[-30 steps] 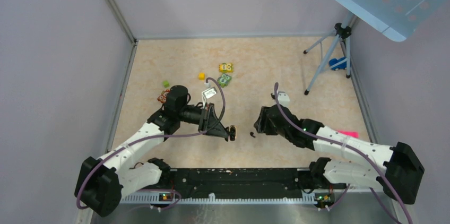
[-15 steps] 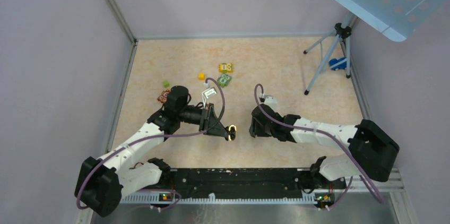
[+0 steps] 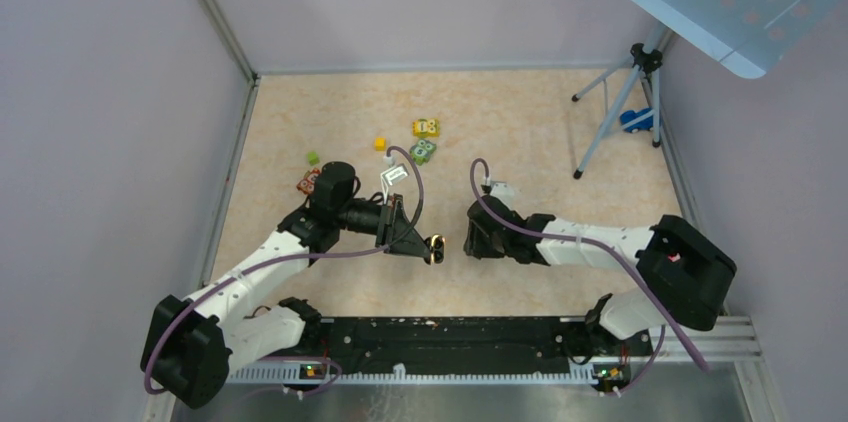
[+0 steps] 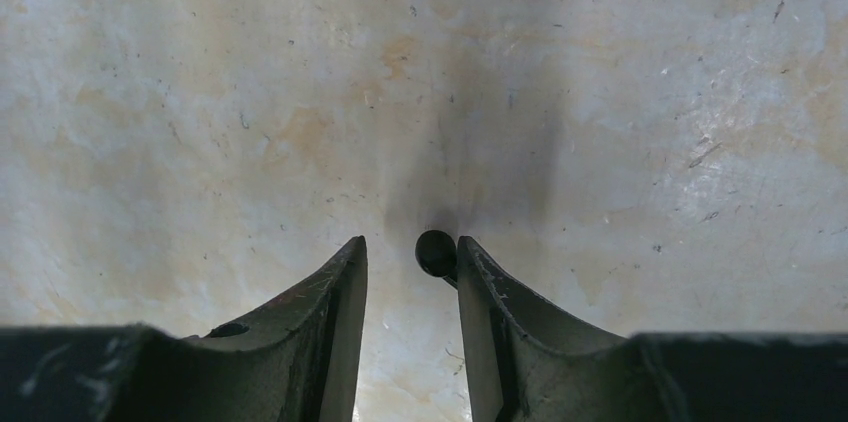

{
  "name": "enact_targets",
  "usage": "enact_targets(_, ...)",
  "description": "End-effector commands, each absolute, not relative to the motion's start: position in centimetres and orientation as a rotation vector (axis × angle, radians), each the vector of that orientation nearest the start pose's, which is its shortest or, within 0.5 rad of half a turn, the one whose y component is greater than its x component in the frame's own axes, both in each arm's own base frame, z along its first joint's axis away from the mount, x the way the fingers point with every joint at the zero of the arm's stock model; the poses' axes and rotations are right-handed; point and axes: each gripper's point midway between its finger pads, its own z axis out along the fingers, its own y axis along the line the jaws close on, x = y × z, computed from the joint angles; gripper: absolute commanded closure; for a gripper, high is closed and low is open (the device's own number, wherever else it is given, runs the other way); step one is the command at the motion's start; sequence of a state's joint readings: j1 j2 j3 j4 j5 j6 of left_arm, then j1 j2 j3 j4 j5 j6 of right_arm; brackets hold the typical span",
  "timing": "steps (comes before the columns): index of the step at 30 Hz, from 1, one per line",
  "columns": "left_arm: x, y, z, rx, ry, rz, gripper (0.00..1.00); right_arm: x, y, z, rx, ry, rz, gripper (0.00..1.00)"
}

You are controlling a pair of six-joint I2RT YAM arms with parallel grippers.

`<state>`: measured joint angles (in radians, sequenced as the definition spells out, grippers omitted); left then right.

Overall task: Insert the wireless bluetooth earbuds into the charging case
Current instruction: Pick up the right earbud from the center of the board.

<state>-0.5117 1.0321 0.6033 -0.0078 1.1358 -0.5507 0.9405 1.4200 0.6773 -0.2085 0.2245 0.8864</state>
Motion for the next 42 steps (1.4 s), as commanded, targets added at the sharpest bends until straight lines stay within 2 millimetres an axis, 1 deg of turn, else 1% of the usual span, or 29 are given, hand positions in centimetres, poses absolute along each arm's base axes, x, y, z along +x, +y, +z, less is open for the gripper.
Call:
enact_targets(1,12.1,-26.2,21.5,0.826,1.988,-1.765,1.00,20.6,27.4,4.2,0.041,2.520,0.518,0.64)
enact_targets(3,12.1,-26.2,21.4,0.826,1.988,-1.765,1.00,20.5,27.2,3.9,0.044,2.531,0.501,0.66)
enact_targets(10,12.1,-26.2,21.2,0.823,1.993,-1.764,1.00,20.4,26.9,3.4,0.053,2.543,0.481,0.67)
enact_targets(17,12.1,-26.2,21.3,0.823,1.992,-1.763,1.00,20.3,26.8,3.4,0.056,2.544,0.480,0.74)
enact_targets(23,12.0,-26.3,21.0,0.800,2.020,-1.805,1.00,20.5,26.8,4.3,0.061,2.514,0.505,0.79)
enact_targets(33,12.4,-26.4,21.2,0.799,2.020,-1.791,1.00,20.8,26.5,6.6,0.071,2.457,0.553,0.84)
enact_targets(35,12.4,-26.4,21.2,0.799,2.022,-1.789,1.00,20.9,26.5,7.5,0.077,2.430,0.581,0.85)
enact_targets(37,12.5,-26.4,21.3,0.791,2.020,-1.792,1.00,21.0,26.9,9.1,0.079,2.374,0.658,0.85)
enact_targets(39,12.5,-26.4,21.4,0.767,2.035,-1.816,1.00,21.2,27.7,11.8,0.069,2.270,0.781,0.86)
enact_targets(42,12.4,-26.5,21.9,0.743,2.029,-1.881,1.00,21.3,27.9,16.7,0.068,2.089,0.937,0.86)
